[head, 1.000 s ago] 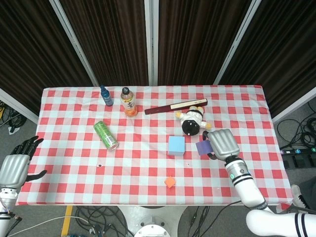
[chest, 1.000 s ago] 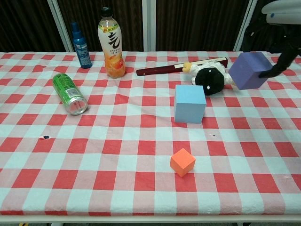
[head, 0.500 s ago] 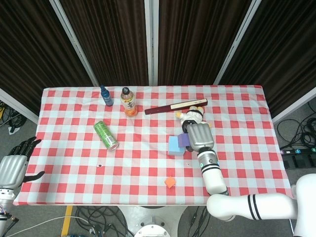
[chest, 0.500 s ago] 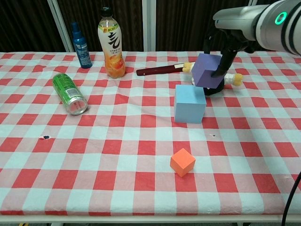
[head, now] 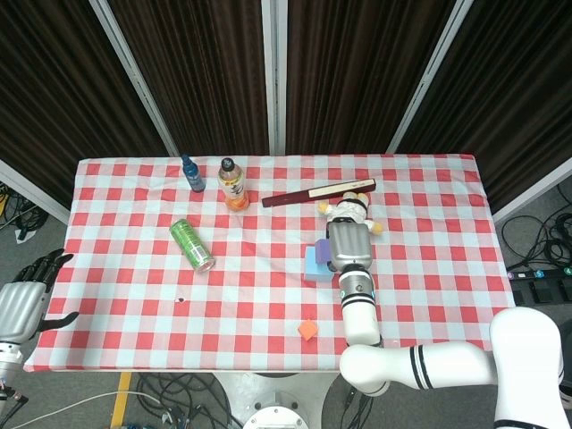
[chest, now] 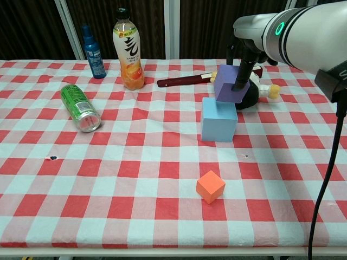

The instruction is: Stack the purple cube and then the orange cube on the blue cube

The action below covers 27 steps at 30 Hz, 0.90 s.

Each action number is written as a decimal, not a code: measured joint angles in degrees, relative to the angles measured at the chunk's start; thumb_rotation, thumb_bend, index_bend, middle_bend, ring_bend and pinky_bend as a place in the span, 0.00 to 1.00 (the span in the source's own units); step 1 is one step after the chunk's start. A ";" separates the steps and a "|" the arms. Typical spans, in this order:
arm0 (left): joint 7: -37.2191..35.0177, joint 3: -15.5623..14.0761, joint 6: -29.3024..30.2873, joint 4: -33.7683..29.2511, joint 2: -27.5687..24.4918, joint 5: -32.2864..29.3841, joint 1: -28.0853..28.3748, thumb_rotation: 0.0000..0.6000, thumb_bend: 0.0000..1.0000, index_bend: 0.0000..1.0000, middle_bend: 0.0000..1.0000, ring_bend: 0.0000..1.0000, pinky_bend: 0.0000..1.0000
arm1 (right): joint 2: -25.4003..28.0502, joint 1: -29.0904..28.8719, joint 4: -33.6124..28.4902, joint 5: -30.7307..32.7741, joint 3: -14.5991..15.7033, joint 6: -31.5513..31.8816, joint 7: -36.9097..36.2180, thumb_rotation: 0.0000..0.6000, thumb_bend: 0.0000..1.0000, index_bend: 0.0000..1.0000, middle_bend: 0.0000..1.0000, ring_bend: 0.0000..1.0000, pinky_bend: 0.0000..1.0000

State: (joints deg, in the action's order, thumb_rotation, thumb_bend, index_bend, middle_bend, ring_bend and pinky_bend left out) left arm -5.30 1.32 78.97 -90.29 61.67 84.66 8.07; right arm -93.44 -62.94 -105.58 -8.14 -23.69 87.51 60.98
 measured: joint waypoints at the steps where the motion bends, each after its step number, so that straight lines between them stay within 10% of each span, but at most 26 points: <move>1: -0.16 0.00 -0.05 0.02 -0.05 0.05 0.05 1.00 0.00 0.19 0.18 0.15 0.22 | -0.17 -0.17 -0.14 0.35 -0.21 0.59 0.48 1.00 0.14 0.65 1.00 0.93 0.80; 27: -2.58 -0.52 -0.68 0.90 -0.31 0.34 0.09 1.00 0.00 0.19 0.18 0.15 0.22 | -4.53 -0.32 3.72 1.69 -1.10 0.19 2.53 1.00 0.14 0.67 1.00 0.93 0.80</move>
State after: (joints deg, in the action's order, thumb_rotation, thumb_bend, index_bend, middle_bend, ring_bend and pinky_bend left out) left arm -7.87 0.81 78.29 -89.39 61.35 85.00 8.16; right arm -97.97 -63.27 -101.87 -6.45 -24.79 87.69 63.51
